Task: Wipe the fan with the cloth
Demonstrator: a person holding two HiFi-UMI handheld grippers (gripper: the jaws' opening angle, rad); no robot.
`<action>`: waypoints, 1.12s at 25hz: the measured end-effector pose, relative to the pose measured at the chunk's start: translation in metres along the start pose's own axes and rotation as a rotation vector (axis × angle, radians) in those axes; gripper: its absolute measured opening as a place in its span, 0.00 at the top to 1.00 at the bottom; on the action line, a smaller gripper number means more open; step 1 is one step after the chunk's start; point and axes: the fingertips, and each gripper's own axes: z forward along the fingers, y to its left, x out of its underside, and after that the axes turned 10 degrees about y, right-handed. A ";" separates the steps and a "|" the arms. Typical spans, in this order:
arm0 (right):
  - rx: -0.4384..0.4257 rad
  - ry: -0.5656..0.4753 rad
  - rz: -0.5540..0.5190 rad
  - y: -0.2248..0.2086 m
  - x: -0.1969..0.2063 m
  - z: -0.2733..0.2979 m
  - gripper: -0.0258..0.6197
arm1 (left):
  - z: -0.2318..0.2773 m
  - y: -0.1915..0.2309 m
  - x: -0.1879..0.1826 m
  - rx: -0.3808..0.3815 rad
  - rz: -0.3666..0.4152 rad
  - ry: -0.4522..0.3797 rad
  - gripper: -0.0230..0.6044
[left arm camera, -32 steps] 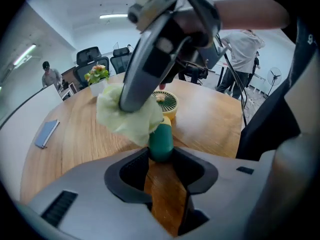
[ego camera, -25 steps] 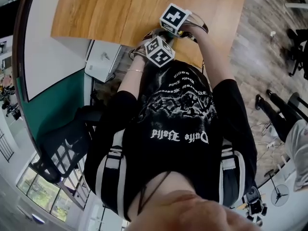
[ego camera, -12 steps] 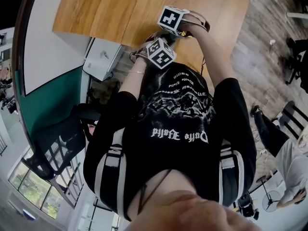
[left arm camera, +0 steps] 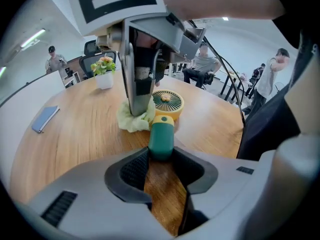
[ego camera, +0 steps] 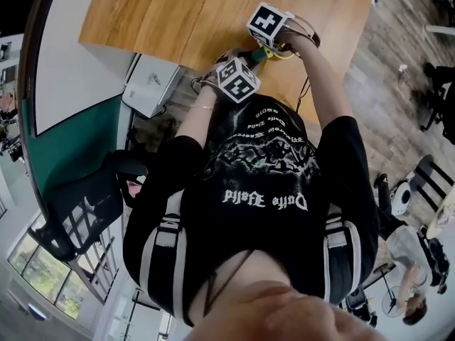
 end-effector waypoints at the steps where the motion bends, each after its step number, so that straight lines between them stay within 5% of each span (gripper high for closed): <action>1: 0.000 -0.020 0.030 -0.007 0.001 -0.002 0.87 | 0.000 0.000 0.000 0.002 -0.003 0.000 0.69; 9: -0.010 -0.125 0.269 -0.056 0.040 -0.012 0.87 | 0.000 0.001 0.001 0.003 -0.016 0.003 0.69; 28: -0.027 -0.243 0.336 -0.042 0.110 0.002 0.87 | 0.004 0.003 0.001 0.019 -0.098 0.020 0.69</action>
